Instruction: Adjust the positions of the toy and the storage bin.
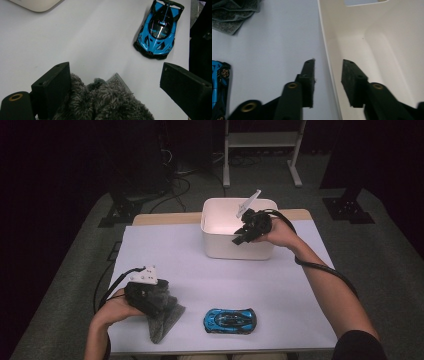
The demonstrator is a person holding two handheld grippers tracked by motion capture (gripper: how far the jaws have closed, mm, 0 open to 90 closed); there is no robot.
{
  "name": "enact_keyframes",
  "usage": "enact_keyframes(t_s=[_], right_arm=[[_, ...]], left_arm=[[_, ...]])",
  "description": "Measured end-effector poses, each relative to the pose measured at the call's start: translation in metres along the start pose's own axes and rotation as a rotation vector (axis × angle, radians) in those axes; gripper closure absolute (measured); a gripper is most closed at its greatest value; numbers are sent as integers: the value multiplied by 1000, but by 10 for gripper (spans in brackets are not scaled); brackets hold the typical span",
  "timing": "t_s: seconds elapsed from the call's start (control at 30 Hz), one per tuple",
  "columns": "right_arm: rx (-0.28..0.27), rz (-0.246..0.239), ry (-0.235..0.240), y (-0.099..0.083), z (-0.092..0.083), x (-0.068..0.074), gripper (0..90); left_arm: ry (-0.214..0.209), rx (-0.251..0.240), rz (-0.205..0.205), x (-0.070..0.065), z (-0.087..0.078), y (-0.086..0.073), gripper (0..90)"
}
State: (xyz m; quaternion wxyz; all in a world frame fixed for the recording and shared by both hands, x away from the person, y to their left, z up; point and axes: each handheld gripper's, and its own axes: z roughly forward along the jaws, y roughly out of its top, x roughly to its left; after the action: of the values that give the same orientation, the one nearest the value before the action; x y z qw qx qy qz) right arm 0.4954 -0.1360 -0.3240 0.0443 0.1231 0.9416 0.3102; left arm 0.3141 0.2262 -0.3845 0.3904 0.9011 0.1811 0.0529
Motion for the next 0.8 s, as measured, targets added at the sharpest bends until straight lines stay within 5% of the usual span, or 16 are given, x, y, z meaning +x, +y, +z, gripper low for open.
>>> enact_keyframes(t_s=[0.27, 0.8], right_arm=[[19, -15, -9, 2, 4, 0, 817], [11, 11, 31, 0, 4, 4, 830]], left_arm=[[-4, 2, 0, 0, 0, 0, 92], [-11, 4, 4, 0, 1, 0, 92]])
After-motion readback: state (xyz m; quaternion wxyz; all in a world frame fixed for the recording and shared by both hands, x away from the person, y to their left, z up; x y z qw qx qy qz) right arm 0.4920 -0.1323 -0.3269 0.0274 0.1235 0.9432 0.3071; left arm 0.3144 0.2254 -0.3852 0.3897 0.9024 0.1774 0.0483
